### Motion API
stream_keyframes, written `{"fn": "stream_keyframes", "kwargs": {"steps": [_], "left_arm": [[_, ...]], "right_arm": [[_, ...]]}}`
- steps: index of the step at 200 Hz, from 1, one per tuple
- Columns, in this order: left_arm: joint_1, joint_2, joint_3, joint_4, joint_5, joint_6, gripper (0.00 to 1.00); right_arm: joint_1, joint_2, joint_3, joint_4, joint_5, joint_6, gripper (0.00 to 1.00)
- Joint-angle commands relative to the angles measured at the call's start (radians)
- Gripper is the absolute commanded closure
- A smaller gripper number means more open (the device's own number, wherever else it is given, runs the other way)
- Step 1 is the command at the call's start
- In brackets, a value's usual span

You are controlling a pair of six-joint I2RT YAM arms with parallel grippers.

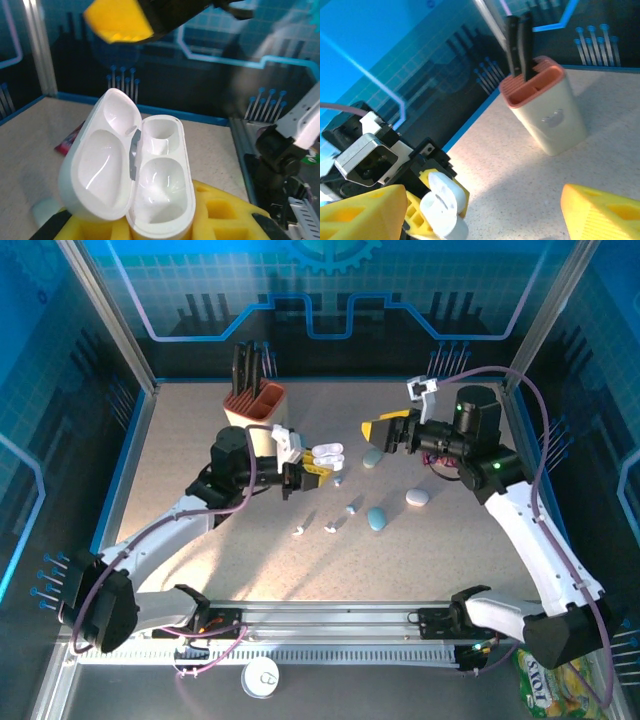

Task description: Insert wireless bluetooth earbuds into charging case

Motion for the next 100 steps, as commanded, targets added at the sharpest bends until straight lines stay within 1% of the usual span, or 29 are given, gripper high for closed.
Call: {"fn": "stream_keyframes", "kwargs": {"steps": [1,22,55,82,100], "left_arm": [[0.061,-0.048,-0.053,0.046,-0.006,-0.013,0.85],[0.13,-0.069,-0.113,0.113,-0.007,-0.07,0.84],[0.245,-0.109,-0.174,0.142,-0.011,-0.117,0.83],[0.306,-0.135,-0.193,0.145,-0.022,-0.126,0.84],[0.314,-0.144,-0.193,0.144,-0.017,-0.127,0.85]], "right_arm": [[-0.005,0.028,-0.026,-0.118,0.124,0.031,0.21],[0.04,0.074,-0.058,-0.195,0.2,0.041,0.22],[0.144,0.19,-0.079,-0.287,0.244,0.066,0.28],[0.214,0.333,-0.061,-0.385,0.213,0.145,0.38],[0.251,0.423,-0.039,-0.427,0.18,0.182,0.41]]}}
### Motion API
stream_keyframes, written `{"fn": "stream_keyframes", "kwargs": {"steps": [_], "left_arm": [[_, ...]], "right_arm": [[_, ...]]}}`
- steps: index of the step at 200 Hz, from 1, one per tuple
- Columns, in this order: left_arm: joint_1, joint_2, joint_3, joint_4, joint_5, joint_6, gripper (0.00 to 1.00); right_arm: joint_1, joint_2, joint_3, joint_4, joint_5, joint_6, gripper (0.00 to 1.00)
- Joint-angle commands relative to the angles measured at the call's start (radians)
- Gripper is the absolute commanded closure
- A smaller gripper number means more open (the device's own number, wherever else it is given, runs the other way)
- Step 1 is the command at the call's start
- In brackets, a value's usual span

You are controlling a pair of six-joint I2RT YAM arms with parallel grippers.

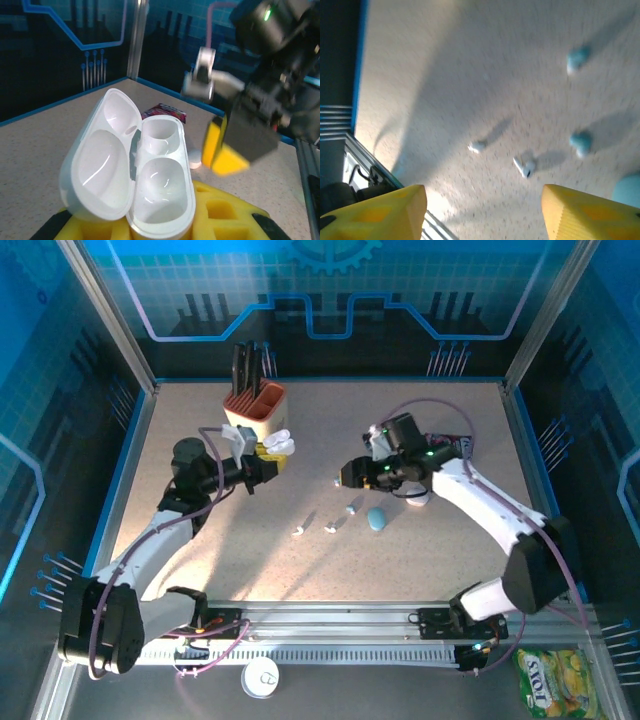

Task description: Insert wireless bluetooth earbuds into charging case

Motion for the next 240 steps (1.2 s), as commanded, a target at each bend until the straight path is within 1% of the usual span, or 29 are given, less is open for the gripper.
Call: {"fn": "stream_keyframes", "kwargs": {"steps": [1,28,44,81,98,142,172,188,215,240], "left_arm": [[0.018,-0.032,-0.008,0.051,0.002,-0.018,0.85],[0.018,-0.039,-0.007,0.058,0.008,-0.016,0.85],[0.017,-0.044,-0.007,0.054,0.013,-0.017,0.85],[0.017,-0.054,-0.014,0.046,0.018,-0.019,0.85],[0.017,-0.057,-0.016,0.042,0.021,-0.019,0.85],[0.017,-0.056,-0.016,0.034,0.03,-0.018,0.85],[0.017,-0.06,-0.018,0.035,0.036,-0.022,0.85],[0.017,-0.065,-0.016,0.027,0.038,-0.021,0.85],[0.017,-0.077,-0.014,0.001,0.038,-0.007,0.85],[0.017,-0.085,-0.014,-0.012,0.039,-0.001,0.85]], "right_arm": [[0.046,0.09,0.03,-0.131,-0.025,0.078,0.42],[0.083,0.206,0.069,-0.18,-0.044,0.1,0.47],[0.1,0.261,0.093,-0.202,-0.055,0.091,0.49],[0.104,0.358,0.127,-0.228,-0.076,0.06,0.55],[0.105,0.39,0.137,-0.23,-0.083,0.049,0.57],[0.115,0.471,0.179,-0.246,-0.113,0.023,0.57],[0.114,0.508,0.208,-0.267,-0.093,-0.004,0.57],[0.114,0.532,0.221,-0.277,-0.078,-0.017,0.59],[0.115,0.562,0.23,-0.277,-0.088,-0.023,0.61],[0.116,0.581,0.237,-0.28,-0.078,-0.028,0.66]]}}
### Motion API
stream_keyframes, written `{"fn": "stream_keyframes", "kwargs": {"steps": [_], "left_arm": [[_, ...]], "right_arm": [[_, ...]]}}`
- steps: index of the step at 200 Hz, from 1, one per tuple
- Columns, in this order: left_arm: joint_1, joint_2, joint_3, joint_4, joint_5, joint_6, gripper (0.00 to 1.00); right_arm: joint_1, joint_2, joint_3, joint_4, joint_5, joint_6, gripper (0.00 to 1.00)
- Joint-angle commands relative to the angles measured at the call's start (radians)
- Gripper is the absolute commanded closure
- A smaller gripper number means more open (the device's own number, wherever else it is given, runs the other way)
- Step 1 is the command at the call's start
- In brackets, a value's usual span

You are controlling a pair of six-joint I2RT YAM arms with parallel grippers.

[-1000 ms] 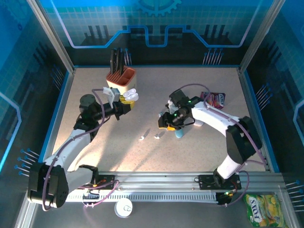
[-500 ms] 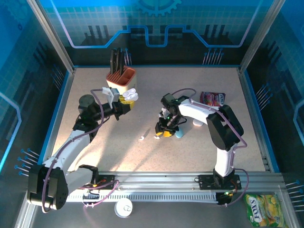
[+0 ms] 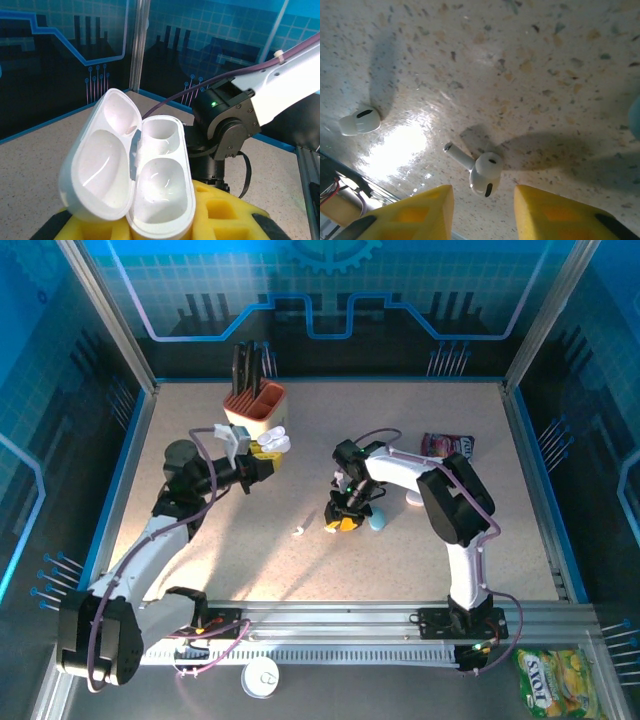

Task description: Insert wireless bluetooth earbuds into charging case

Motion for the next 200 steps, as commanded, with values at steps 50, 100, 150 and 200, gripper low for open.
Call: {"fn": "stream_keyframes", "kwargs": {"steps": [50,100,150,200], "left_arm": [[0.006,-0.025,-0.013,-0.025,0.036,0.02,0.85],[0.006,-0.029,-0.014,-0.043,0.036,0.032,0.85],[0.006,-0.036,-0.024,-0.045,0.034,0.03,0.85],[0.006,-0.035,-0.02,-0.069,0.039,0.051,0.85]], "right_arm": [[0.015,0.056,0.047,-0.044,0.029,-0.023,0.73],[0.007,0.071,0.11,-0.093,0.069,-0.121,0.8],[0.005,0.117,0.262,-0.254,0.223,-0.346,0.81],[0.003,0.183,0.398,-0.38,0.401,-0.606,0.8]]}}
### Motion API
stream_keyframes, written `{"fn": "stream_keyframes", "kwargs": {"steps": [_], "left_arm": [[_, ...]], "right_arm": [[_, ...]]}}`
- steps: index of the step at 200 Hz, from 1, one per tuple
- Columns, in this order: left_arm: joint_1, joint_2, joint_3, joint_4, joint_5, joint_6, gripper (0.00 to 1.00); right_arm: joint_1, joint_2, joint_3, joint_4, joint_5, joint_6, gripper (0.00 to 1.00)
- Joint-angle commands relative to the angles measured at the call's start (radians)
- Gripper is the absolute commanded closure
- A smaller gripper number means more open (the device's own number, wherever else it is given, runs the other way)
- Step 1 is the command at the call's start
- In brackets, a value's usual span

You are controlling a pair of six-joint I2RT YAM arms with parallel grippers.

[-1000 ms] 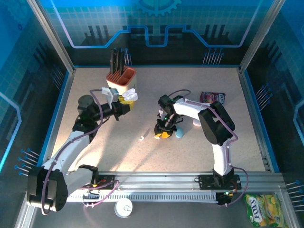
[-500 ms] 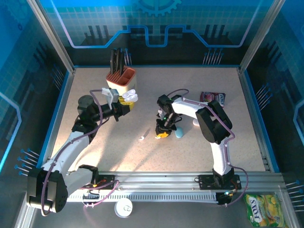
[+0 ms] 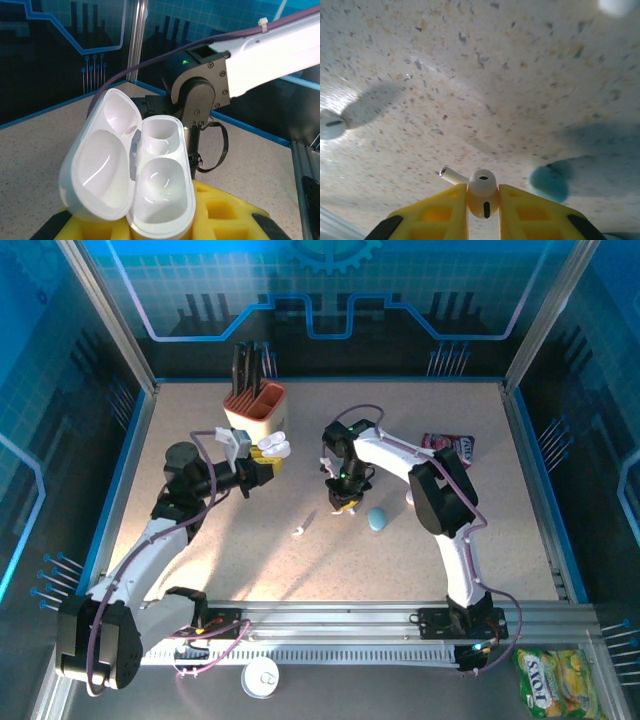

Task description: Insert wireless bluetooth earbuds into charging case

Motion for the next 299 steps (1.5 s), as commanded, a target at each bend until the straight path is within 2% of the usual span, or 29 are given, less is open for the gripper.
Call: {"fn": "stream_keyframes", "kwargs": {"steps": [1,76,163,180,201,213,228,257,287,299], "left_arm": [[0.006,-0.017,-0.008,-0.012,0.035,0.037,0.85],[0.006,-0.023,-0.003,-0.036,0.042,0.047,0.85],[0.006,-0.01,0.01,-0.049,0.058,0.062,0.85],[0.006,-0.012,0.007,-0.051,0.06,0.061,0.85],[0.006,-0.014,0.001,-0.048,0.061,0.057,0.85],[0.007,-0.017,0.0,-0.049,0.061,0.055,0.85],[0.007,-0.024,-0.002,-0.055,0.061,0.055,0.85],[0.006,-0.034,-0.005,-0.062,0.06,0.057,0.85],[0.006,-0.031,-0.002,-0.052,0.067,0.053,0.85],[0.005,-0.028,0.001,-0.053,0.069,0.06,0.85]], "right_arm": [[0.003,0.051,0.058,-0.113,0.117,-0.177,0.8],[-0.001,0.154,0.203,-0.193,0.224,-0.245,0.8],[-0.038,0.18,0.207,-0.179,0.335,-0.282,0.79],[-0.039,0.176,0.217,-0.16,0.331,-0.279,0.77],[-0.039,0.169,0.224,-0.138,0.335,-0.276,0.68],[-0.039,0.163,0.224,-0.132,0.342,-0.259,0.67],[-0.04,0.078,0.184,-0.086,0.322,-0.227,0.66],[-0.059,-0.074,0.041,0.023,0.226,-0.117,0.56],[-0.107,-0.224,-0.162,0.173,0.114,0.078,0.43],[-0.137,-0.282,-0.251,0.247,0.051,0.176,0.42]]}}
